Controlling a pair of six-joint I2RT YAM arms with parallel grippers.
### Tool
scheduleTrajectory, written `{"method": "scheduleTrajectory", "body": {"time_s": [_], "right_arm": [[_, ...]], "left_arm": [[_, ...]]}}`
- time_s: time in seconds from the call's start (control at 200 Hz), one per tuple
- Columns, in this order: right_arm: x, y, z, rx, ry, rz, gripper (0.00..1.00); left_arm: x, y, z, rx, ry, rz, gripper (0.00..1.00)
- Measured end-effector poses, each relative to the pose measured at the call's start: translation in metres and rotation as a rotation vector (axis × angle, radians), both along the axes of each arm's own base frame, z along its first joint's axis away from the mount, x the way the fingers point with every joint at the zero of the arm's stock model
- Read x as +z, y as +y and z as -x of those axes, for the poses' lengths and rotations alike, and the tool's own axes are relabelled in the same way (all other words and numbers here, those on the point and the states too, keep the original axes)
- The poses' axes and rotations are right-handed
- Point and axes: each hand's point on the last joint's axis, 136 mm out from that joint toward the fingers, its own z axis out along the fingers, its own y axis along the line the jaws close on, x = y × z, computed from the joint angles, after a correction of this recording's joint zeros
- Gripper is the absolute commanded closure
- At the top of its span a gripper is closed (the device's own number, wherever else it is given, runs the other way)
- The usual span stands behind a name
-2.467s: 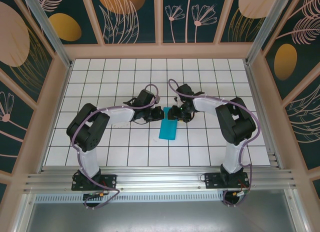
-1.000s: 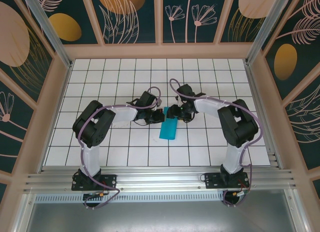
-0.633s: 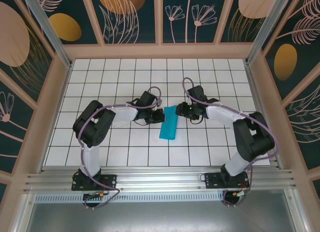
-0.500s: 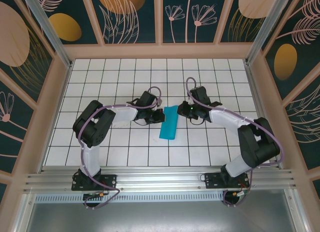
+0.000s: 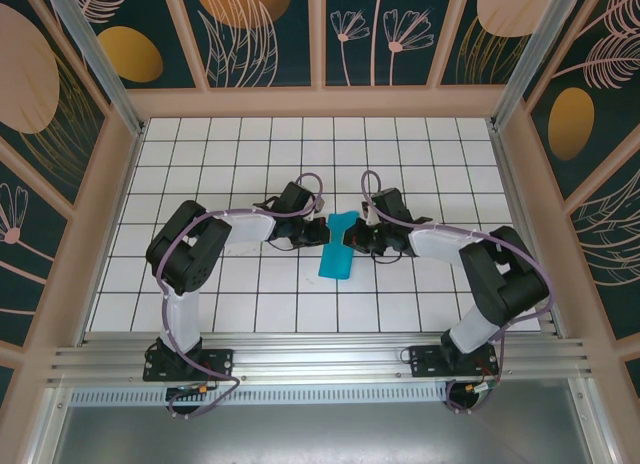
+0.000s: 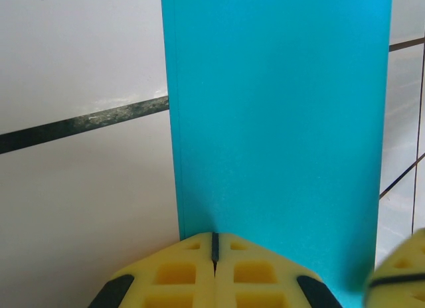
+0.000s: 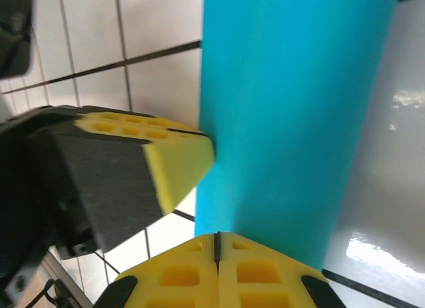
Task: Fold a paper plane with a square sheet of paper (pick it up from the middle)
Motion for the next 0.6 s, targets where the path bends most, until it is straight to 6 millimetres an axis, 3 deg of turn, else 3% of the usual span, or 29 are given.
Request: {"method": "scheduleTrajectory", "body": {"time_s": [0.33,0.6], "right_arm": [[-0.033,-0.016,0.016,-0.003,0.059,0.055,0.92],[-0.034,-0.017,0.014,0.010,0.050,0.009,0.91]], "left_arm": [[0.000,0.000,0.000,-0.003,0.000,0.002,0.97],[0.000,-0.001,0.000,-0.006,0.002,0.003,0.98]]}}
